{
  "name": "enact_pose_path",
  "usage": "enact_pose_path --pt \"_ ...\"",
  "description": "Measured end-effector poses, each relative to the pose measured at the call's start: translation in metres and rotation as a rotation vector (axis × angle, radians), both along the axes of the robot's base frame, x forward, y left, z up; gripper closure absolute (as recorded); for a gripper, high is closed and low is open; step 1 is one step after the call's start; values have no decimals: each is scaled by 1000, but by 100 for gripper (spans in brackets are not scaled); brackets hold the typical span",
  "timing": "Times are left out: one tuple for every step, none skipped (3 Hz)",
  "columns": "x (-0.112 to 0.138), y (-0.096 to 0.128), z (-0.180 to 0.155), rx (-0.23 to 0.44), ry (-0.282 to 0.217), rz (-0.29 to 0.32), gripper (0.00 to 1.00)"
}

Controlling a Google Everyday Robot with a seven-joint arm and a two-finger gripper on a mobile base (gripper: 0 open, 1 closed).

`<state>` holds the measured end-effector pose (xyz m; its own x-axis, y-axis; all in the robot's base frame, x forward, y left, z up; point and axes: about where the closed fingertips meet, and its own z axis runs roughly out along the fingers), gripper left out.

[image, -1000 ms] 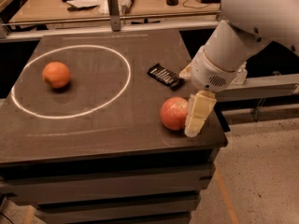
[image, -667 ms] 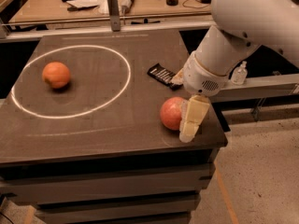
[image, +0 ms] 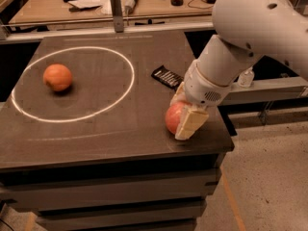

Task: Pick apple

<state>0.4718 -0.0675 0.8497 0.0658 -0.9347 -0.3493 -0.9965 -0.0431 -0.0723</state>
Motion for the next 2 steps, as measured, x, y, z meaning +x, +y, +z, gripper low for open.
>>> enact_pose_path --pt "5 -8 16 25 -43 14 80" --pt "19 -20 53 74 -104 -12 100"
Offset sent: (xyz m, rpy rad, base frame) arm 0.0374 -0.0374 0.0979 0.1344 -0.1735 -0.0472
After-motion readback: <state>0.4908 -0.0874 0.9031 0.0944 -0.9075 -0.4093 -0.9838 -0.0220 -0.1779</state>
